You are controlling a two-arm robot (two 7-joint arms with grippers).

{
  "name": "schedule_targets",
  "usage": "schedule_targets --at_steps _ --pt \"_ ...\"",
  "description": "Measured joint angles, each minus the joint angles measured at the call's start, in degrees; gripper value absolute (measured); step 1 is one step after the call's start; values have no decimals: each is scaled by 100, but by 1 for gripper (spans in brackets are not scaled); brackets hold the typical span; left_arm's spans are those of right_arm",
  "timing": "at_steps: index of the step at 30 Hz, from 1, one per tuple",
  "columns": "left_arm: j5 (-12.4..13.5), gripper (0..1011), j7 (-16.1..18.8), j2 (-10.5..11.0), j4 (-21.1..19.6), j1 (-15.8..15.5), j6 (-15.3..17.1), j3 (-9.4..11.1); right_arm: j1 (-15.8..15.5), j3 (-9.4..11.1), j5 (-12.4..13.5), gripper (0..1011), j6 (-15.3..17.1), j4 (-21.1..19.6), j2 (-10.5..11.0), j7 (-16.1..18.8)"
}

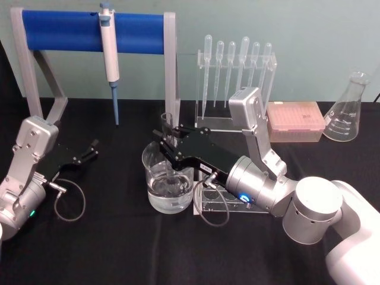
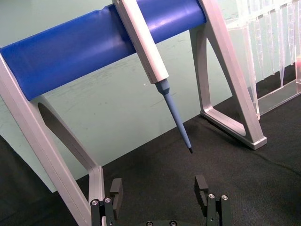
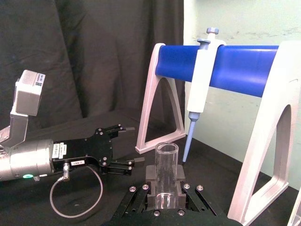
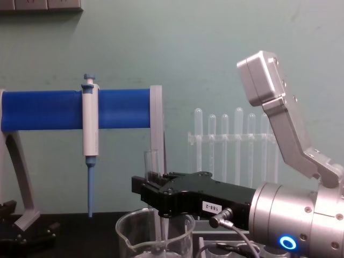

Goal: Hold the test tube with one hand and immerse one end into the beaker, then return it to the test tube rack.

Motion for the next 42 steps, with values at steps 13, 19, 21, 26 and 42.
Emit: schedule_targets --at_steps 13,19,21,26,42 --pt "0 1000 0 0 0 0 0 0 0 0 0 230 0 0 0 0" --pt "0 1000 0 0 0 0 0 0 0 0 0 230 0 0 0 0" --pt "0 1000 0 0 0 0 0 0 0 0 0 230 0 0 0 0" --pt "0 1000 0 0 0 0 0 0 0 0 0 230 0 0 0 0" --pt "0 1000 0 0 0 0 0 0 0 0 0 230 0 0 0 0"
